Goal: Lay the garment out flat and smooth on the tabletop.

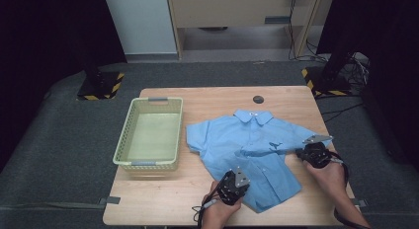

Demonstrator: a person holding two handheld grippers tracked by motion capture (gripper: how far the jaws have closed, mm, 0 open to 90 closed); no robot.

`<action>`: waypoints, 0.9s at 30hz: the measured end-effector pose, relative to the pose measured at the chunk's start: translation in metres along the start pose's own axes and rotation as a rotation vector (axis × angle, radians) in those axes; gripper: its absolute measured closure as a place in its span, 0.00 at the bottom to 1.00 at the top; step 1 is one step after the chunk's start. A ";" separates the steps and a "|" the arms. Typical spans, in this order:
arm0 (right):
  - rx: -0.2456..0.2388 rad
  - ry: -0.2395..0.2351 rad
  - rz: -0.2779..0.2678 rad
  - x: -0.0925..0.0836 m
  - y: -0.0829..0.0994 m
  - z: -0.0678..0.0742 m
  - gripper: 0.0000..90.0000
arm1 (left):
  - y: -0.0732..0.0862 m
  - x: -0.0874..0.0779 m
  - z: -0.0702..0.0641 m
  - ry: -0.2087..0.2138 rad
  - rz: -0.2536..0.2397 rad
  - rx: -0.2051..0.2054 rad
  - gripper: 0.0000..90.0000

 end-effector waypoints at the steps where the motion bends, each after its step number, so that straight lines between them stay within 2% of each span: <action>1: 0.001 -0.003 0.000 0.000 0.000 0.000 0.98 | 0.000 -0.001 0.001 -0.005 -0.003 -0.004 1.00; 5: -0.014 -0.025 -0.005 -0.003 0.001 -0.001 0.98 | 0.001 -0.010 0.007 -0.022 -0.014 -0.009 1.00; 8: 0.017 -0.054 -0.009 -0.006 0.001 -0.006 0.98 | 0.005 -0.015 0.015 -0.039 -0.012 -0.019 1.00; 10: 0.021 -0.062 -0.011 -0.009 0.001 -0.009 0.98 | 0.007 -0.019 0.019 -0.048 -0.013 -0.029 1.00; 16: 0.033 -0.096 -0.015 -0.016 0.002 -0.020 0.98 | 0.012 -0.032 0.030 -0.089 -0.009 -0.016 1.00; 22: 0.074 -0.078 -0.003 -0.020 0.008 -0.038 0.98 | 0.018 -0.047 0.044 -0.117 -0.021 -0.040 1.00; 27: 0.095 -0.057 0.006 -0.018 0.010 -0.046 0.98 | 0.022 -0.054 0.051 -0.131 -0.025 -0.056 1.00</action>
Point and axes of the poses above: each handheld gripper's, and its own axes: x roughly forward along the jaws, y roughly out of its underside, z roughly to its left, the point moved 5 cm from there along x, roughly forward along the jaws, and after that the axes turned 1 degree about -x, right-handed, at the moved point
